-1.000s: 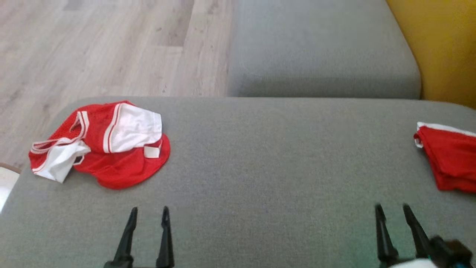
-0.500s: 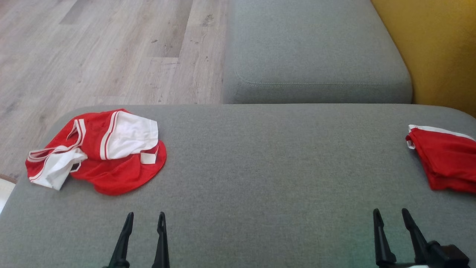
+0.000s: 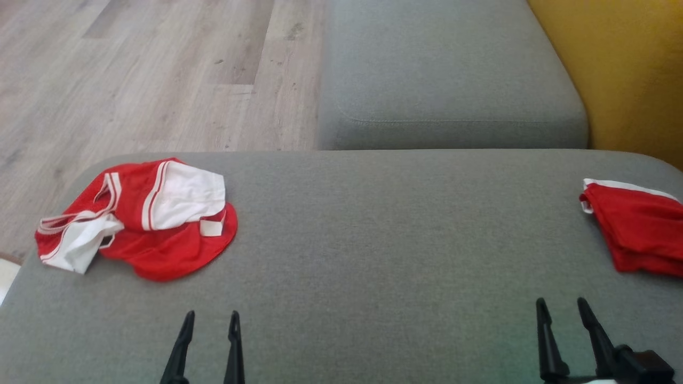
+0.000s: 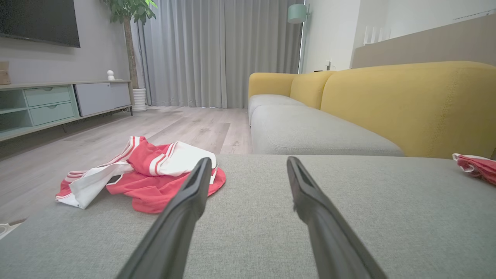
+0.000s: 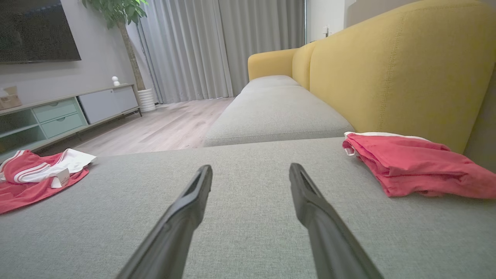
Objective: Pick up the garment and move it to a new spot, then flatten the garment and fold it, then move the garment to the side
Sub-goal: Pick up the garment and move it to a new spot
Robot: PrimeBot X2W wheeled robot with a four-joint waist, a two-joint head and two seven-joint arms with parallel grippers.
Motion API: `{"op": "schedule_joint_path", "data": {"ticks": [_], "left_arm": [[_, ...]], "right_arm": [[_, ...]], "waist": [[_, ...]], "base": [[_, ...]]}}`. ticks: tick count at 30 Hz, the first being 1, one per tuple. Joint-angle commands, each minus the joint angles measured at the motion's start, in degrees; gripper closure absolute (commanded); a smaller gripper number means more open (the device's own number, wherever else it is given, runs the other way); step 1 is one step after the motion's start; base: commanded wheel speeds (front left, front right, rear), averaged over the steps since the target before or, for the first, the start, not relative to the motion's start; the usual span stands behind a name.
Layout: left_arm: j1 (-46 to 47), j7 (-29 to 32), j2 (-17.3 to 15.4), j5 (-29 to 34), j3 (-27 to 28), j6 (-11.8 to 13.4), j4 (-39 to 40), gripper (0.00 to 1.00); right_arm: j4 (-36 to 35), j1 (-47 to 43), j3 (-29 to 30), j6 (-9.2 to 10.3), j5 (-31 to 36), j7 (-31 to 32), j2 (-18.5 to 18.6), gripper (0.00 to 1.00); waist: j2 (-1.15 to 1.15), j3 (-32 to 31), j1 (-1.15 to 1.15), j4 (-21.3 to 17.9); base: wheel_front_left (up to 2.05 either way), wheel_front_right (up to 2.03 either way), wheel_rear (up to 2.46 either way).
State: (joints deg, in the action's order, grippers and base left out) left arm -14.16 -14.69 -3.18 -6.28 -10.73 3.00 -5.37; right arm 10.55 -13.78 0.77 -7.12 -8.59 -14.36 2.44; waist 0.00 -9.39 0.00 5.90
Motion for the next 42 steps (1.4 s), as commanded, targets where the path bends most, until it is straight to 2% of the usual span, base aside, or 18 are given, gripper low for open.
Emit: {"op": "schedule_joint_path", "data": {"ticks": [1,7,11,15,23,26,31,35,39,42], "left_arm": [[2.9,-0.3,0.3,0.7,1.7,0.1,1.6,0.00],[4.2,-0.3,0.3,1.1,1.7,0.5,1.7,0.00],[4.6,-0.3,0.3,1.6,2.5,0.8,2.0,0.00],[4.0,-0.3,0.3,1.9,4.2,1.1,2.9,0.00],[4.0,-0.3,0.3,0.9,7.5,4.0,6.8,0.00],[5.1,-0.3,0.3,1.7,8.8,4.2,8.0,0.00],[10.2,-0.3,-1.3,3.2,10.8,2.9,9.1,0.00],[20.1,-0.3,-3.4,3.1,10.9,-0.3,7.8,0.00],[33.1,-0.3,-4.3,2.4,9.7,-3.5,-1.1,0.00],[43.9,0.3,-4.4,2.3,8.8,-4.5,-10.4,0.00]], "right_arm": [[-2.2,1.6,-1.1,-0.36,-0.4,-0.6,0.4,0.00],[-2.7,1.1,-1.2,-0.36,-0.6,-0.6,0.4,0.00],[-3.0,1.9,-2.1,-0.36,-0.6,-0.6,0.4,0.00],[-3.0,3.2,-2.9,-0.36,0.1,-0.6,0.4,0.00],[-1.4,7.1,-5.3,-0.36,1.2,-0.6,2.0,0.00],[-1.2,7.2,-5.6,-0.36,1.0,-0.6,2.9,0.00],[-1.9,6.3,-4.8,-0.36,1.1,-0.6,4.5,0.00],[-4.0,5.6,-3.2,-0.36,1.9,-0.6,7.6,0.00],[-6.2,6.8,-3.1,-0.36,2.3,-0.6,12.8,0.00],[-7.4,8.0,-3.1,-0.36,2.0,-0.6,16.6,0.00]], "waist": [[0.00,0.2,0.00,0.6],[0.00,1.1,0.00,6.0],[0.00,2.0,0.00,13.3],[0.00,3.5,0.00,18.1],[0.00,7.6,0.00,21.7],[0.00,8.6,0.00,22.5],[0.00,10.5,0.00,23.9],[0.00,15.6,0.00,24.9],[0.00,22.1,0.00,23.7],[0.00,26.2,0.00,22.5]], "base": [[0.00,0.00,0.00],[0.00,0.00,0.00],[0.00,0.00,0.00],[0.00,0.00,0.00],[0.00,0.00,0.00],[0.00,0.00,0.00],[0.00,0.00,0.00],[0.00,0.00,0.00],[0.00,0.00,0.00],[0.00,0.00,0.00]]}}
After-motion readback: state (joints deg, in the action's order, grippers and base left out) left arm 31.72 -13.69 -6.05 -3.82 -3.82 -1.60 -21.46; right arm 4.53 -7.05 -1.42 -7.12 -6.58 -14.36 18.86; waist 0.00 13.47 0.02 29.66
